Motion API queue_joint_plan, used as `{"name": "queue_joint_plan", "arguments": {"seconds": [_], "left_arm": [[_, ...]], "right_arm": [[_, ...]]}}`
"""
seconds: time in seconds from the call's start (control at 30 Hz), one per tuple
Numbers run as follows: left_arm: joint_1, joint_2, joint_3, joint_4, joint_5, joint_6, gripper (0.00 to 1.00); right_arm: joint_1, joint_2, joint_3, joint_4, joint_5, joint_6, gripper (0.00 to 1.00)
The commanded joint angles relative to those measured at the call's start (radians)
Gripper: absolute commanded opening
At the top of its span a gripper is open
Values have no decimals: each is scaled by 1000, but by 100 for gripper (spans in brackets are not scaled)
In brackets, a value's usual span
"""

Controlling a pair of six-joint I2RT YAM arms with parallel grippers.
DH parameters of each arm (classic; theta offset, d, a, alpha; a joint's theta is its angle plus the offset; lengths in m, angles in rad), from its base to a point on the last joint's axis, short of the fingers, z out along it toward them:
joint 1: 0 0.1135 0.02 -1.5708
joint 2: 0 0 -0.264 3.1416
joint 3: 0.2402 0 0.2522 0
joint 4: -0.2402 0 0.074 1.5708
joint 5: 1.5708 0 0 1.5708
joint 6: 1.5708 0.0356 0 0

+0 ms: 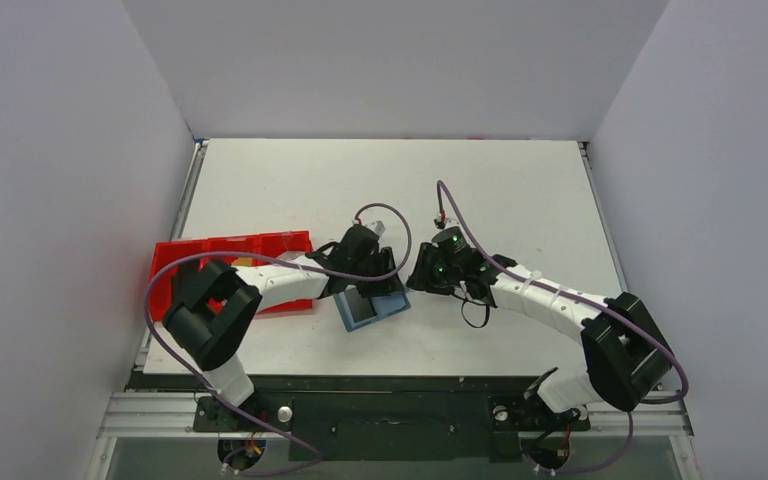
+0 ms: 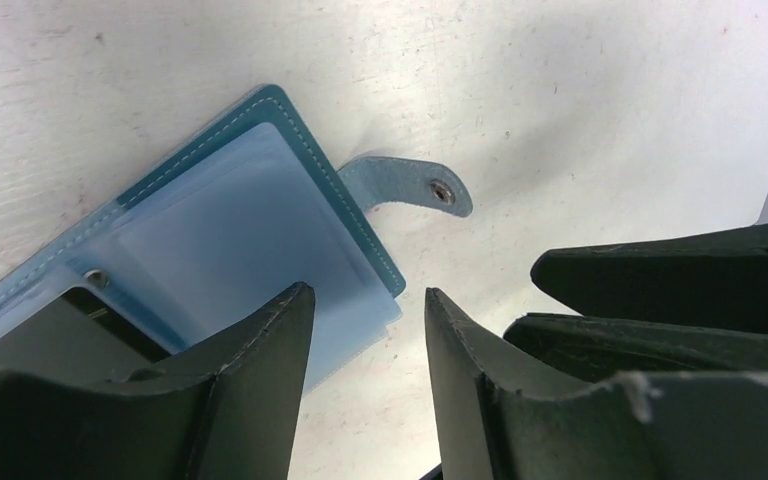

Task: Take the credit cards out of the card holder
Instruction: Remove the credit card from the card holder.

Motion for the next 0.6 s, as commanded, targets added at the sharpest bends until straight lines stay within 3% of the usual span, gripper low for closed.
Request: {"name": "queue_joint_plan", "arguments": {"seconds": [0.0,0.23,0.57], "left_arm": [[1,36,50,66,57,5,45],[37,-61,41,19,10,11,49],[178,-312,-118,-90,-12,36,49]], "right_arm": [[-13,-46,-6,-4,36,-21,34],[-9,-37,29,-13,8,-35,34],[44,75,129,5,-55,-33,33]]}}
